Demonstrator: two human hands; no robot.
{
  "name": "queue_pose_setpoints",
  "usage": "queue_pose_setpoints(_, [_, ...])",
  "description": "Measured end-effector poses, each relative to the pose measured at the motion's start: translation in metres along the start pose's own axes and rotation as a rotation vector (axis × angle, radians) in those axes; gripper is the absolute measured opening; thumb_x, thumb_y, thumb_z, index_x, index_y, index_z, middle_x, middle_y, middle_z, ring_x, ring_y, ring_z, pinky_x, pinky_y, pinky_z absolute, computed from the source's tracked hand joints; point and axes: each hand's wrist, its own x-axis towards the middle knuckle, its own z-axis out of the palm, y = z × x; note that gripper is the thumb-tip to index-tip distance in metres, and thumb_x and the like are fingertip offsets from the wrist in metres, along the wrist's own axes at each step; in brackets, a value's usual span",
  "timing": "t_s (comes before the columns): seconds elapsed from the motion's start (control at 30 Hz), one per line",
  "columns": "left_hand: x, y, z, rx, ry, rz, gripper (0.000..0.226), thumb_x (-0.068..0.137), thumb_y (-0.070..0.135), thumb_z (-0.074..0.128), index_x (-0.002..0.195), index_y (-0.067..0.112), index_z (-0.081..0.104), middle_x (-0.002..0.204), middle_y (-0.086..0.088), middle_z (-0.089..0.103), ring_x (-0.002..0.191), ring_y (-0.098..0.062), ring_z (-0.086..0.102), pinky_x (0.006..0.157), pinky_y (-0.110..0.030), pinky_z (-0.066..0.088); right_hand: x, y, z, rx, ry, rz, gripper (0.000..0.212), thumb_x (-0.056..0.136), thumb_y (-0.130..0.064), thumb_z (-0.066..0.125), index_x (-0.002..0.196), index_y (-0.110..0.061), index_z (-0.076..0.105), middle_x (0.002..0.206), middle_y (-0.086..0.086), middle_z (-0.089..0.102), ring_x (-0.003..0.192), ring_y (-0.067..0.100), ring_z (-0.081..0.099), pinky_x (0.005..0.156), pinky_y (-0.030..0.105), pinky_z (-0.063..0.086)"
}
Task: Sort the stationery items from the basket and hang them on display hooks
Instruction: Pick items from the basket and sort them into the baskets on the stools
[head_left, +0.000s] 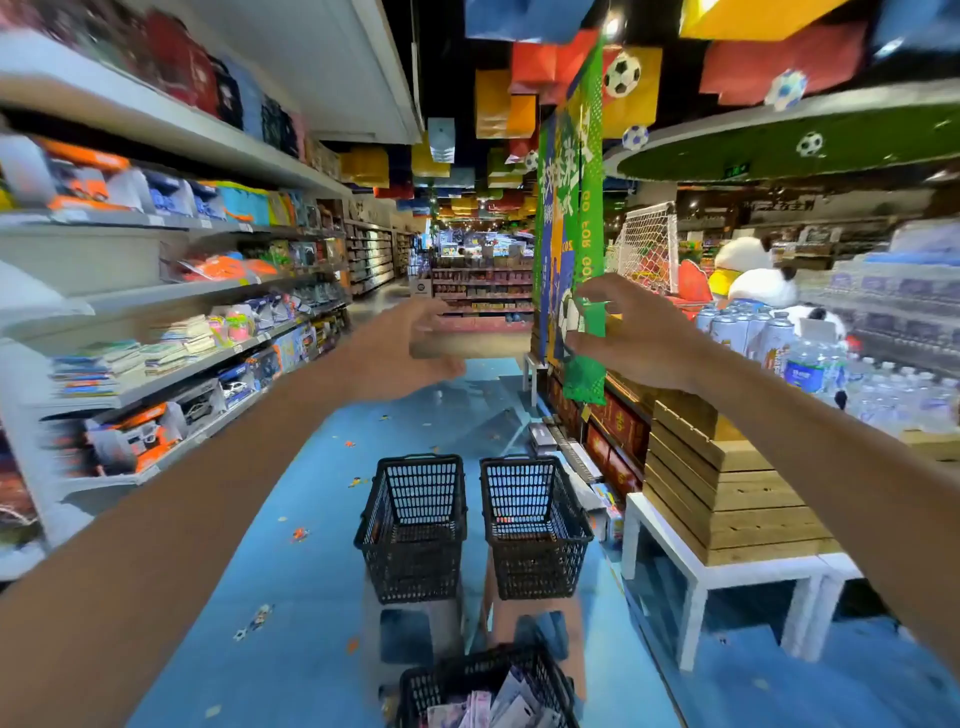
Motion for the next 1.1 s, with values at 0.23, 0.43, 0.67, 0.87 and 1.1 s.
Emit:
queue_pose_setpoints(0.23, [-0.088, 0.089, -0.006, 0.110, 0.048, 0.049, 0.091, 0.084, 0.056, 0.078, 0.157, 0.027, 0.033, 0.160, 0.000, 0.043, 0.143, -0.023, 0.046, 0.115, -0.044, 0.040, -0.096, -0.018, -0.071, -0.090, 0.025, -0.049, 0.075, 0.089, -0.051, 0.073, 0.151, -0.025, 0.041, 0.155, 0.000, 0.046, 0.139, 0.024, 0.046, 0.104, 0.033, 0.035])
queue_pose_setpoints(0.43, [-0.153, 0.151, -0.027, 0.206, 0.028, 0.044, 0.087, 0.088, 0.055, 0.075, 0.157, 0.025, 0.033, 0.157, -0.002, 0.046, 0.140, -0.023, 0.046, 0.102, -0.031, 0.033, -0.155, -0.048, -0.116, -0.117, 0.016, -0.081, 0.077, 0.088, -0.054, 0.073, 0.152, -0.027, 0.040, 0.156, -0.002, 0.045, 0.141, 0.022, 0.044, 0.102, 0.031, 0.034])
queue_pose_setpoints(0.67, [-0.217, 0.172, -0.051, 0.222, 0.000, 0.057, 0.090, 0.089, 0.055, 0.073, 0.159, 0.020, 0.029, 0.161, -0.004, 0.041, 0.144, -0.024, 0.044, 0.112, -0.035, 0.035, -0.205, -0.092, -0.121, -0.140, 0.003, -0.131, 0.071, 0.093, -0.052, 0.067, 0.152, -0.024, 0.040, 0.155, 0.001, 0.047, 0.139, 0.025, 0.046, 0.104, 0.037, 0.038])
queue_pose_setpoints(0.87, [-0.254, 0.164, -0.071, 0.203, -0.021, 0.057, 0.095, 0.087, 0.059, 0.072, 0.160, 0.020, 0.026, 0.162, -0.006, 0.038, 0.146, -0.026, 0.041, 0.110, -0.036, 0.035, -0.233, -0.132, -0.115, -0.167, -0.012, -0.164, 0.068, 0.095, -0.050, 0.065, 0.152, -0.022, 0.040, 0.154, 0.002, 0.047, 0.139, 0.025, 0.046, 0.104, 0.035, 0.037])
queue_pose_setpoints(1.1, [-0.274, 0.150, -0.091, 0.171, 0.009, 0.073, 0.097, 0.087, 0.058, 0.073, 0.161, 0.018, 0.024, 0.157, -0.004, 0.045, 0.141, -0.024, 0.047, 0.103, -0.028, 0.034, -0.238, -0.161, -0.109, -0.201, 0.007, -0.155, 0.067, 0.095, -0.053, 0.064, 0.151, -0.024, 0.041, 0.154, 0.001, 0.048, 0.138, 0.025, 0.048, 0.106, 0.041, 0.040])
